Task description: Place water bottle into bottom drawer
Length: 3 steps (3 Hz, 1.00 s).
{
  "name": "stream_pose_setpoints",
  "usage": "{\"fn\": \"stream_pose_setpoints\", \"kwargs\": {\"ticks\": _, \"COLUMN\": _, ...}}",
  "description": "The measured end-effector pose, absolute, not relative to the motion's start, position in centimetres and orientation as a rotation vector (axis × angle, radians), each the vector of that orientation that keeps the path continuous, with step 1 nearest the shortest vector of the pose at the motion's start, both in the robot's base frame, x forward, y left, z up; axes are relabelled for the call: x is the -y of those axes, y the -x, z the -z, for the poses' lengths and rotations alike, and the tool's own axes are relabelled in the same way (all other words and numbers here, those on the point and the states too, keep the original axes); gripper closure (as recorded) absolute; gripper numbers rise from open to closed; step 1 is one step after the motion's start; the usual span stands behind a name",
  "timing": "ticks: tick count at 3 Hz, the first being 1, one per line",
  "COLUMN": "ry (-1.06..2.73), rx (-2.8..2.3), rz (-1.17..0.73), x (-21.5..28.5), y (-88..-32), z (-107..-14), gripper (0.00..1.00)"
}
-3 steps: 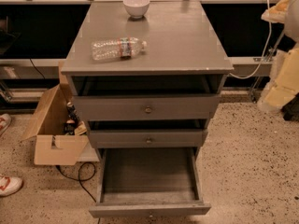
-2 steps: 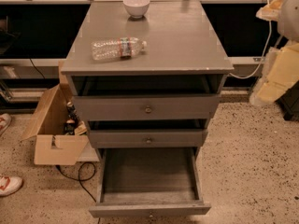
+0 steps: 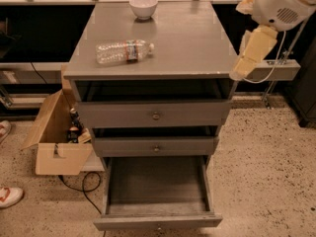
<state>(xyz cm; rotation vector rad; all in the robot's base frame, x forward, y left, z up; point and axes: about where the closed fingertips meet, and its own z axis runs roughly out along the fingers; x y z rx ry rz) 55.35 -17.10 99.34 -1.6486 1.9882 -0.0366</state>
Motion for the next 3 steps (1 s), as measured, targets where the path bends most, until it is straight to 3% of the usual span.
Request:
{"fn": "stream_pose_setpoints", "kwargs": {"ticks": 2, "ry": 1.729, "rx": -1.990, "rz": -0.032, "x": 10.6, "y": -64.3, "z": -95.7, "gripper": 0.00}}
{"fn": "stream_pose_setpoints", "kwargs": {"ticks": 3, "ry": 1.823, "rx": -1.985, "rz": -0.017, "x": 4.7, "y": -68.0, "z": -93.0, "gripper": 0.00}}
